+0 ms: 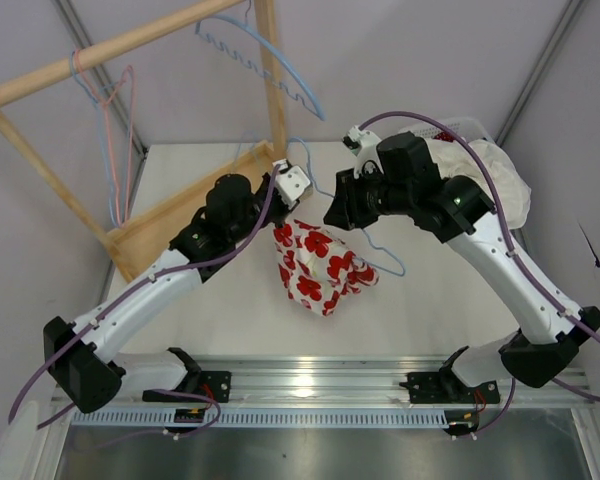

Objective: Place the skirt on the hanger

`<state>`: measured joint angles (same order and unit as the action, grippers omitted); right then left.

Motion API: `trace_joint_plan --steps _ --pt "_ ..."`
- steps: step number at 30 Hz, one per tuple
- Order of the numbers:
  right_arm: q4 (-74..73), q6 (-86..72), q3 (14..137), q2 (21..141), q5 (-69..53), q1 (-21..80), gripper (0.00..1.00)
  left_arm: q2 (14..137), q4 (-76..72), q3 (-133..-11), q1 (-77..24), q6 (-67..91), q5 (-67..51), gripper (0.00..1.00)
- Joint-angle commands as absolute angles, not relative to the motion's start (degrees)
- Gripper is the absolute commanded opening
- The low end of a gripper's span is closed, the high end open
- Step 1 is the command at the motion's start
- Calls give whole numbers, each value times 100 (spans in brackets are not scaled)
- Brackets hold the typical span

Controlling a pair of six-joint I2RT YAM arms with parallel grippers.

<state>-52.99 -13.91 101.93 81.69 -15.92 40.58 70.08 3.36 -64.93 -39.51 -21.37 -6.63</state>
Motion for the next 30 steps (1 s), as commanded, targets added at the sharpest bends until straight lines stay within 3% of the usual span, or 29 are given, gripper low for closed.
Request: trace_joint_plan --steps 1,4,11,21,30 --pt "-5450 -1266 9862 7814 -1222 4034 31 6846 -511 -7057 -3744 -2055 -317 0" --pt "-5318 -1178 9651 7665 -1003 4060 33 6926 -361 -7181 -3718 -2310 -185 0" --pt "-4704 -844 9247 7216 -598 4219 48 7093 -168 -7365 -3683 -2829 -27 0" --pt "-4465 -624 8956 7163 -53 4350 47 7268 236 -7725 -3665 -3541 254 0" --pt "-4254 -756 9070 7119 290 4395 57 7304 483 -7787 -3665 -3999 422 0"
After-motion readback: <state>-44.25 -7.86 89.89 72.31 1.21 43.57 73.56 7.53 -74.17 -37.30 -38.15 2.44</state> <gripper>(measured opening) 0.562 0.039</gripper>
